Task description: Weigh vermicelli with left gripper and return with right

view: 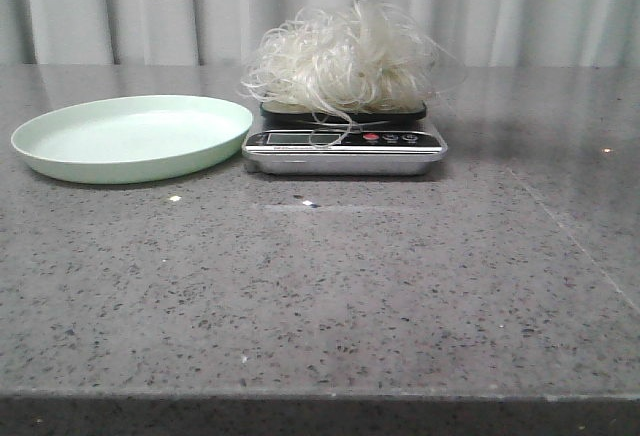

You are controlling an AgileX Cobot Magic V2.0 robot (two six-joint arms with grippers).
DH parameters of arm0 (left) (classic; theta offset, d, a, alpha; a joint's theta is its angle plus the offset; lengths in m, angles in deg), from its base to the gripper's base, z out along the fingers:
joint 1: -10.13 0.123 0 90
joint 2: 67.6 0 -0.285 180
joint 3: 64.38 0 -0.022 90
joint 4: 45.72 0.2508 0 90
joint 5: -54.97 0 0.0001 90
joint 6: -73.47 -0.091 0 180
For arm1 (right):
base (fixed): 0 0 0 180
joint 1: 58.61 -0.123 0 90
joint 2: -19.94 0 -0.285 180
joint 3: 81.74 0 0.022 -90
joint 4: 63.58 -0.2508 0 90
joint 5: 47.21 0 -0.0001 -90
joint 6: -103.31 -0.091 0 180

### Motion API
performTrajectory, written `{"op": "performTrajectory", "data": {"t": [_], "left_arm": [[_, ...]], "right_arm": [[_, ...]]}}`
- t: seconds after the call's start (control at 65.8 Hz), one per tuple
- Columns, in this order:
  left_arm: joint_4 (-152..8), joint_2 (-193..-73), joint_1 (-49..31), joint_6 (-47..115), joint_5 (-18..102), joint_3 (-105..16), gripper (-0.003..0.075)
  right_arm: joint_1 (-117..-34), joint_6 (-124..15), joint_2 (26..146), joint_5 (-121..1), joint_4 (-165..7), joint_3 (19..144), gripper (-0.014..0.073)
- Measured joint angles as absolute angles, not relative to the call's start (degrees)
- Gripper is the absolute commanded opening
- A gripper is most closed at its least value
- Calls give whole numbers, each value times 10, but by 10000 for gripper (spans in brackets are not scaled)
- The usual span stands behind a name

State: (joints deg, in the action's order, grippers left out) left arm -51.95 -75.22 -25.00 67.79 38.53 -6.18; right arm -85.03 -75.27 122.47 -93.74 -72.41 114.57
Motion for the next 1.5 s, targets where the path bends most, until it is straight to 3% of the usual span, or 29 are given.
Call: {"op": "performTrajectory", "data": {"t": [0.243, 0.319, 0.41, 0.486, 0.745, 0.972, 1.064, 1.231, 1.322, 1.504], "left_arm": [[-520, -752, -250, 678, 385, -62, 127], [-520, -752, -250, 678, 385, -62, 127], [-520, -752, -250, 678, 386, -62, 127], [-520, -752, -250, 678, 386, -62, 127], [-519, -752, -250, 678, 386, -62, 127], [-519, -752, -250, 678, 387, -62, 127], [-519, -752, -250, 678, 387, -62, 127], [-519, -752, -250, 678, 387, -62, 127], [-519, -752, -250, 678, 387, -62, 127], [-519, -752, -250, 678, 387, -62, 127]], "right_arm": [[-850, -758, 1357, -1033, -724, 1241, 580], [-850, -761, 1389, -1060, -727, 1266, 442], [-850, -763, 1410, -1098, -738, 1302, 111], [-850, -767, 1419, -1124, -744, 1332, 188], [-884, -767, 1439, -1172, -761, 1463, 187], [-965, -767, 1446, -1119, -778, 1498, 198], [-982, -767, 1469, -1102, -780, 1498, 279], [-996, -767, 1524, -1097, -780, 1498, 557], [-996, -767, 1532, -1096, -779, 1498, 611], [-982, -767, 1506, -1101, -778, 1501, 610]]}}
